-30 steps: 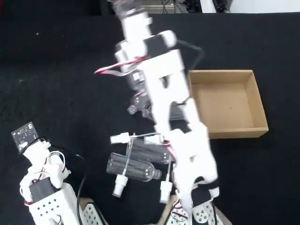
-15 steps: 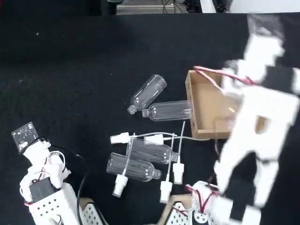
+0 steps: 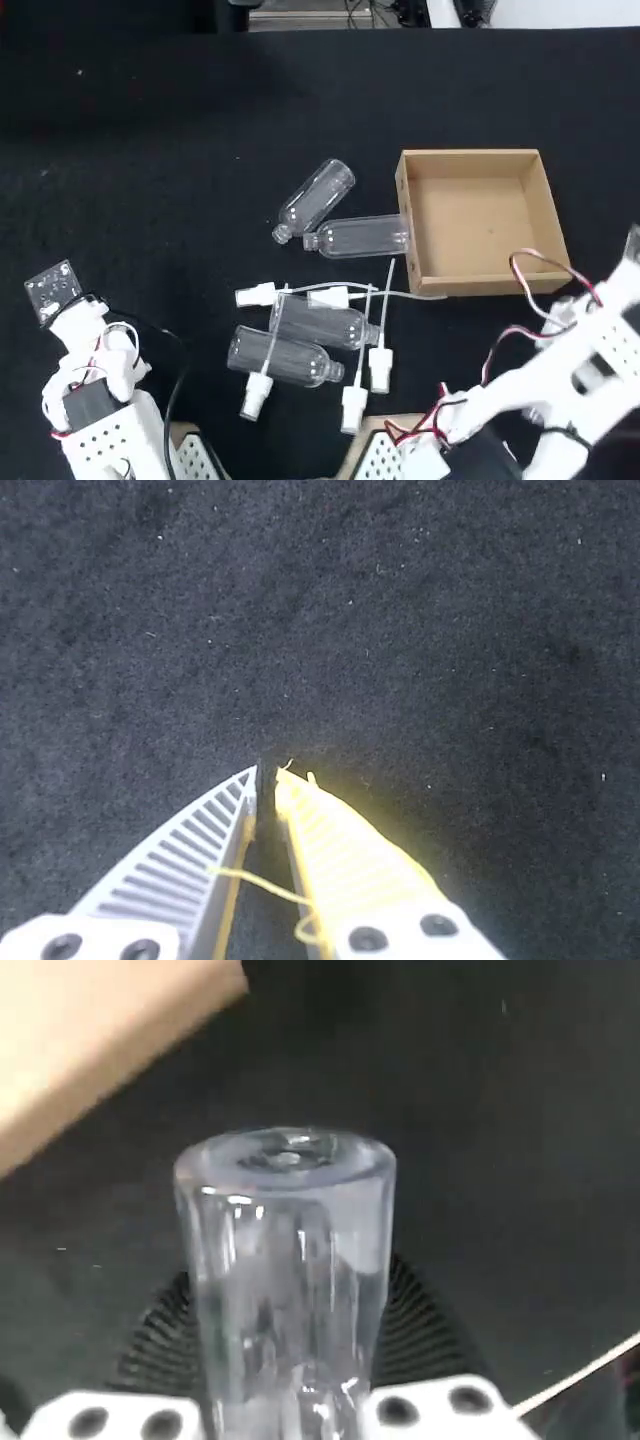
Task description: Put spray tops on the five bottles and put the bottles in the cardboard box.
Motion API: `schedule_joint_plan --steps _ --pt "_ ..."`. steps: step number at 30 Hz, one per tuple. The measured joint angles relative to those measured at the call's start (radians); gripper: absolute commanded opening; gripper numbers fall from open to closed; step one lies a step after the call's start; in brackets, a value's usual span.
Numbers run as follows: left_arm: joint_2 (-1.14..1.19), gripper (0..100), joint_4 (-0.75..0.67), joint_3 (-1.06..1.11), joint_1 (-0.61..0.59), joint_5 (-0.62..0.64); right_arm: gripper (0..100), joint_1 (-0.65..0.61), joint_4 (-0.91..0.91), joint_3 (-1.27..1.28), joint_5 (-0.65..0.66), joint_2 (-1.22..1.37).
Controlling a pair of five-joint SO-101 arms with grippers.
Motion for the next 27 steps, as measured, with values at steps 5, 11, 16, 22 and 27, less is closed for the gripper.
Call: schedule_joint_plan --steps 5,11,16,22,27 --pt "0.000 3 0.000 0.000 0.000 0.000 13.2 0.040 -0.123 0.157 0.000 -0.002" --pt "0.000 3 0.000 0.000 0.000 0.000 24.9 0.025 -0.163 0.218 -0.048 -0.002" --pt "0.000 3 0.000 0.000 0.000 0.000 25.0 -0.069 -0.094 0.176 -0.048 -0.002" --pt "0.000 3 0.000 0.000 0.000 0.000 24.8 -0.115 0.080 -0.026 0.098 -0.002" --pt "0.000 3 0.000 0.000 0.000 0.000 25.1 -0.097 0.169 -0.175 0.520 -0.002"
